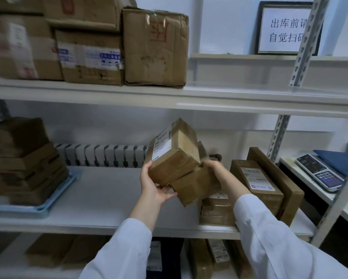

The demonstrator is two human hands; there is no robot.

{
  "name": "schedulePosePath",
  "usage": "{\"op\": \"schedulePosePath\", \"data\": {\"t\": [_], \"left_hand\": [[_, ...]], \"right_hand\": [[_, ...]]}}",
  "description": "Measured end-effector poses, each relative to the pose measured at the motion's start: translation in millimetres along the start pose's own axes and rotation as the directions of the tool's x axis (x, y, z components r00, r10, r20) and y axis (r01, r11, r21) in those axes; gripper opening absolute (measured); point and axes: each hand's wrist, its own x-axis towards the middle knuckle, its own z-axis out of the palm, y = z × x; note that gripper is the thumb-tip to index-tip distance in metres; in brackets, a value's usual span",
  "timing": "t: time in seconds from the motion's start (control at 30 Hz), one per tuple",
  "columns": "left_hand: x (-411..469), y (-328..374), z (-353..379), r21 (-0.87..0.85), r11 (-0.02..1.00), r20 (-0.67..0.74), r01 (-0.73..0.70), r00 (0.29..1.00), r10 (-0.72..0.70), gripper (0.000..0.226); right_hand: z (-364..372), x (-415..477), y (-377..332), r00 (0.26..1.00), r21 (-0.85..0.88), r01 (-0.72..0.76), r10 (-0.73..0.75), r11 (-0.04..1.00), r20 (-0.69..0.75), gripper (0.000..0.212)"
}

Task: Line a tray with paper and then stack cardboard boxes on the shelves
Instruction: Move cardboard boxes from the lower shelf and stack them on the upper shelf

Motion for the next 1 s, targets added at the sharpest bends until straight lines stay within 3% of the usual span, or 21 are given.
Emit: {"op": "schedulePosePath", "data": {"t": [0.17,0.27,0.43,0.7,0.77,0.9,1.0], "left_hand": [[-9,20,-30,-0.046,0.999,0.013,0.004,1.0,-0.004,0.065],[-13,35,-51,-0.087,0.996,0.012,0.015,1.0,-0.014,0.067],[-23,64,-87,-0.064,0.998,0.002,-0.016,1.0,0.016,0.06],[-48,96,-141,-0.382,0.919,0.146,-0.101,0.975,0.168,0.068],[-53,103,-147,-0.33,0.94,0.218,-0.088,0.962,0.167,0.075],[-58,117,-159,-0.225,0.971,0.349,-0.083,0.923,0.16,0.111],[-62,127,-162,-0.208,0.973,0.432,-0.102,0.883,0.185,0.112]], "right_hand": [[27,-16,-10,0.996,-0.008,0.042,-0.042,0.999,0.073,0.096],[47,-30,-17,0.987,-0.085,0.143,-0.136,0.986,0.087,0.069],[83,-45,-33,0.942,-0.212,0.335,-0.323,0.918,0.09,0.065],[131,-85,-49,0.841,-0.163,0.541,-0.535,0.825,0.083,0.072],[140,-92,-55,0.799,-0.154,0.6,-0.594,0.785,0.087,0.073],[150,-108,-67,0.731,-0.179,0.681,-0.673,0.71,0.112,0.072],[151,-114,-73,0.7,-0.205,0.714,-0.694,0.669,0.169,0.059]]}}
